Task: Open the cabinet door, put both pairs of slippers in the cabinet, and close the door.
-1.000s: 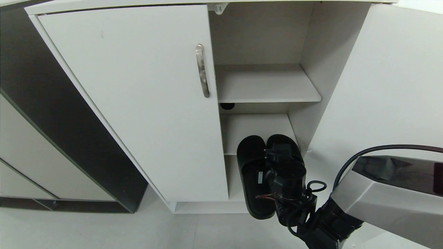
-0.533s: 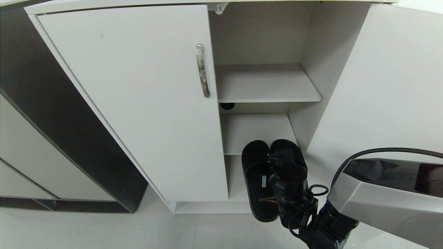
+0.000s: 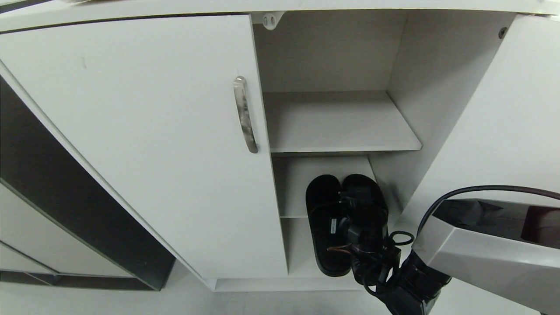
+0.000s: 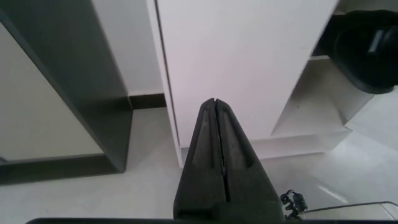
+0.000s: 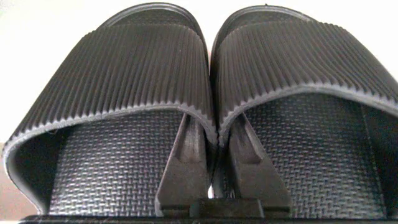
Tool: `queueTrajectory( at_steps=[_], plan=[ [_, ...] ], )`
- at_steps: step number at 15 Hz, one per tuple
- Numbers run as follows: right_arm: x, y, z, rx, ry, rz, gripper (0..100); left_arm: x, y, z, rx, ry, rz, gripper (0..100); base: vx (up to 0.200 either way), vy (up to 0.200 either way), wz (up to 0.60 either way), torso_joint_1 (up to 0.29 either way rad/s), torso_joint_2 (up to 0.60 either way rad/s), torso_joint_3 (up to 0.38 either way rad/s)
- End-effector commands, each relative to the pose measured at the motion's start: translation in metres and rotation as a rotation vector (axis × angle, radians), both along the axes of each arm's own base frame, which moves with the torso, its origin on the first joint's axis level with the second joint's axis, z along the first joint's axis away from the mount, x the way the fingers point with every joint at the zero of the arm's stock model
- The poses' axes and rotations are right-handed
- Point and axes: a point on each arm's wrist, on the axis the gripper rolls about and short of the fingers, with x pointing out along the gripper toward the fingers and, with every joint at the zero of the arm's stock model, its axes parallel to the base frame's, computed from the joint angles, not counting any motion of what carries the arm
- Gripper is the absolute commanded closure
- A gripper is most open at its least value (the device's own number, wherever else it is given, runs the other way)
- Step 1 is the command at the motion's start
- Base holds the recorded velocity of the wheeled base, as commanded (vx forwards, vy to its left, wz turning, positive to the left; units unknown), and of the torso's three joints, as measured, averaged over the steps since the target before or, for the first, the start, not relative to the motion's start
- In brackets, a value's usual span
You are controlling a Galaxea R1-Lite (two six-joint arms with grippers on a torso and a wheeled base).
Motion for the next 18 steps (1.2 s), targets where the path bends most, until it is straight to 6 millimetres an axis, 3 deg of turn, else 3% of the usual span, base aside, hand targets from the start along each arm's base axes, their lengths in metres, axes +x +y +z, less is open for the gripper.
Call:
queueTrajectory(
  at_steps=[1,5,12,18],
  plan=[
    [0.004,0.004,0.005,0.016,-0.012,0.003,100,0.000,0.000,0.000,0.000,0.001,0.000,100,0.000,0.000,0.00,0.000,0.00,0.000],
    [0.032,0.011,0.011,0.026,0.019,-0.025,100,0.000,0.000,0.000,0.000,0.001,0.000,100,0.000,0.000,0.00,0.000,0.00,0.000],
    [0.099,0.015,0.016,0.032,0.018,-0.094,100,0.000,0.000,0.000,0.000,0.001,0.000,100,0.000,0.000,0.00,0.000,0.00,0.000],
    [0.120,0.021,0.028,0.041,0.007,-0.106,100,0.000,0.000,0.000,-0.002,0.001,0.000,100,0.000,0.000,0.00,0.000,0.00,0.000]
  ],
)
